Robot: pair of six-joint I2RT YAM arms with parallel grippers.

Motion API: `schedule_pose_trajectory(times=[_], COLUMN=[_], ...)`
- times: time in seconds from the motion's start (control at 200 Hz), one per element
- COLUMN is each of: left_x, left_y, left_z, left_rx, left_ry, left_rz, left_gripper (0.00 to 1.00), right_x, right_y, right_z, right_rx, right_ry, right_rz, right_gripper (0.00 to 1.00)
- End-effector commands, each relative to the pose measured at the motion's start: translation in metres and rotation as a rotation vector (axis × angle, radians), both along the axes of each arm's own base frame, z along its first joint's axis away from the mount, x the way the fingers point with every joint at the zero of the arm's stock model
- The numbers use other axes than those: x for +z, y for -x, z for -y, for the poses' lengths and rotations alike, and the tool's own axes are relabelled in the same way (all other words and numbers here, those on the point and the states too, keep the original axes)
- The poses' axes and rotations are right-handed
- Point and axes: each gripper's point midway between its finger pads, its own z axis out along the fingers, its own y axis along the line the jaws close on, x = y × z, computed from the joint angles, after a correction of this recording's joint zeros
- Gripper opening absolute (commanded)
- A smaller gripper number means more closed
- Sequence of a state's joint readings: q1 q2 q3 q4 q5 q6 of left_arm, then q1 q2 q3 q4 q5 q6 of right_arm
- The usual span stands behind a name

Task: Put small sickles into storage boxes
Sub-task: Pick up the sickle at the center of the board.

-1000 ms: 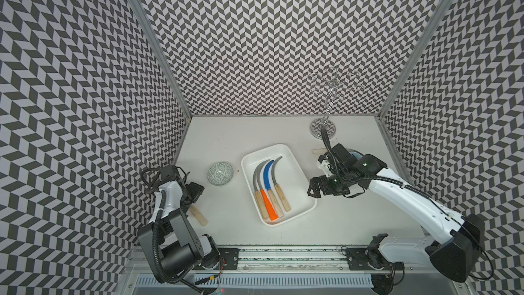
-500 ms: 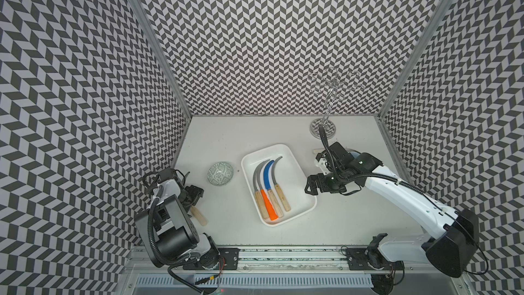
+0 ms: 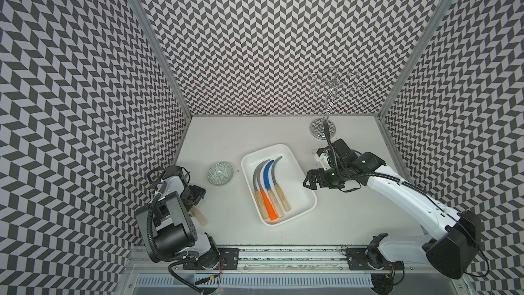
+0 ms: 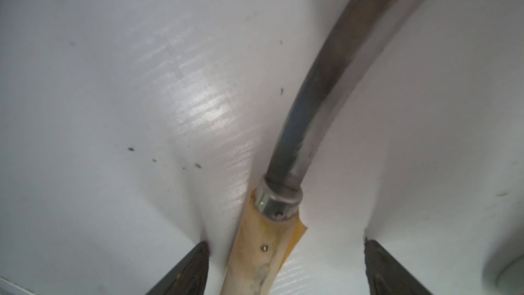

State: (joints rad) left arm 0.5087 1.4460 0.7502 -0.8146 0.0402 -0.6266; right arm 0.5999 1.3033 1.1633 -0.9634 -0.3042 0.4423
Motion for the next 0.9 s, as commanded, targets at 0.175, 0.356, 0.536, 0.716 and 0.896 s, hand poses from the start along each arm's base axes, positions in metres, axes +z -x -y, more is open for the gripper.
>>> schedule_pose_trajectory(times=[0.175,0.356,0.536,0.716,0.896], left_x=[-0.012,-0.012,-0.011,-0.012,-0.012], left_y=[0.011,0.011,0.011,0.010,0.010], left_z=[0.004,0.009,0.011,0.013,0.013], left_rx=[0.013,-0.004,-0.017,-0.023,-0.023], left_ry=[0.009,-0.004,-0.018,-0.015,-0.012], left_rz=[-0.080,-0.097,-0.104,-0.102,-0.104], left_gripper=[0.80,0.72,0.61,0.47,0.43], right_x=[0.019,0.024,0.028,0.027,0.022], right_y=[-0.004,-0.005,-0.006,-0.008,-0.005], right_z=[0.009,0.012,0.011,0.013,0.006], right_rx=[-0.035,-0.036,-0.031,-0.025,-0.008], right_ry=[-0.065,-0.071,-0.091,-0.096,-0.123], right_rz=[0.084,0.111,0.122,0.127,0.100], right_gripper=[1.00,1.00,1.00,1.00,1.00])
